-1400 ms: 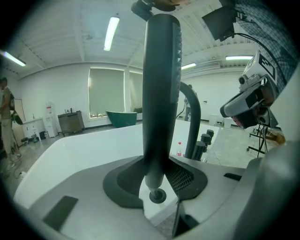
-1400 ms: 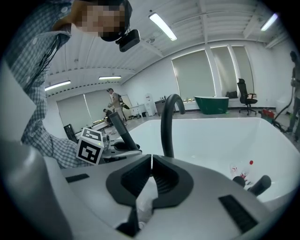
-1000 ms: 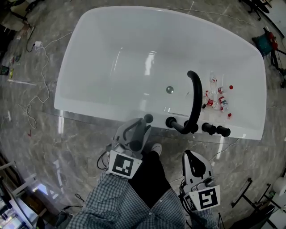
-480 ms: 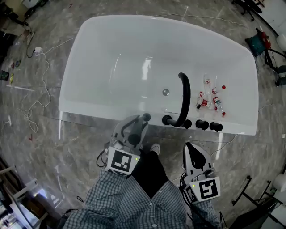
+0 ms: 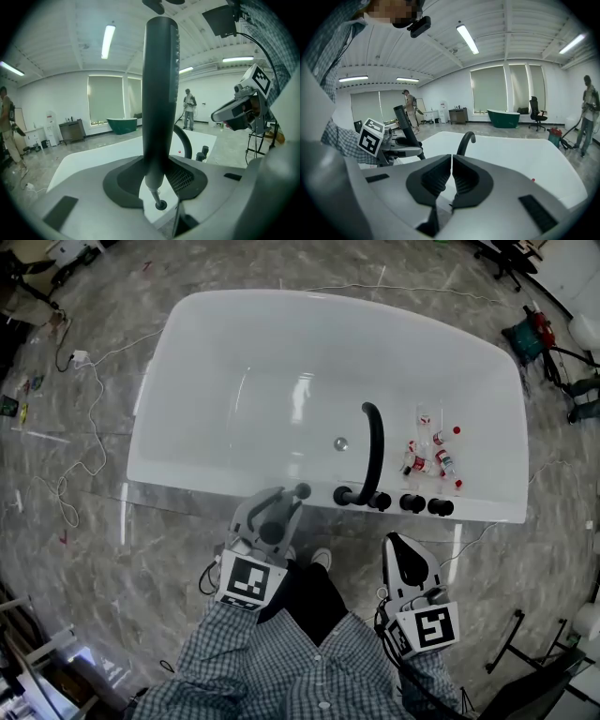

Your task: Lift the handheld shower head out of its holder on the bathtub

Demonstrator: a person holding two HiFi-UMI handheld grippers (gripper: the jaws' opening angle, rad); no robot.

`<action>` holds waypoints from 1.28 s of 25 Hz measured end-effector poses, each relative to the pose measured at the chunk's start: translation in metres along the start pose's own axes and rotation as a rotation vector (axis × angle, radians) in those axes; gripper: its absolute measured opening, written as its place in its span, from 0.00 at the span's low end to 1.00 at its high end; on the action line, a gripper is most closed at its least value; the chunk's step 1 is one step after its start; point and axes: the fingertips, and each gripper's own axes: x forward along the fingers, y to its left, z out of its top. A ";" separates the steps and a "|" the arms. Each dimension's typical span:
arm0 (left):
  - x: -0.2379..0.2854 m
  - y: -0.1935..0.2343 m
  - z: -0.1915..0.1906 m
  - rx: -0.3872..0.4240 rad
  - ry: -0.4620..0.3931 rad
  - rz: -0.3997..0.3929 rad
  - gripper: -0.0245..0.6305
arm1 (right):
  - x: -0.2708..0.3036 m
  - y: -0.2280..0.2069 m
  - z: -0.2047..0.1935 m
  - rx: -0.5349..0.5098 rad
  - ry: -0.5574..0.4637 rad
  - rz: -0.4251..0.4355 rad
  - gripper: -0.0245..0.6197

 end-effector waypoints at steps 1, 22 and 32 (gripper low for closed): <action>-0.003 0.000 0.002 0.003 0.002 -0.003 0.25 | -0.001 0.001 0.003 -0.002 -0.002 -0.002 0.07; -0.057 -0.004 0.058 0.011 -0.036 -0.028 0.25 | -0.024 0.017 0.047 -0.051 -0.071 -0.001 0.07; -0.077 -0.005 0.091 0.029 -0.068 -0.021 0.25 | -0.034 0.022 0.064 -0.067 -0.113 0.014 0.07</action>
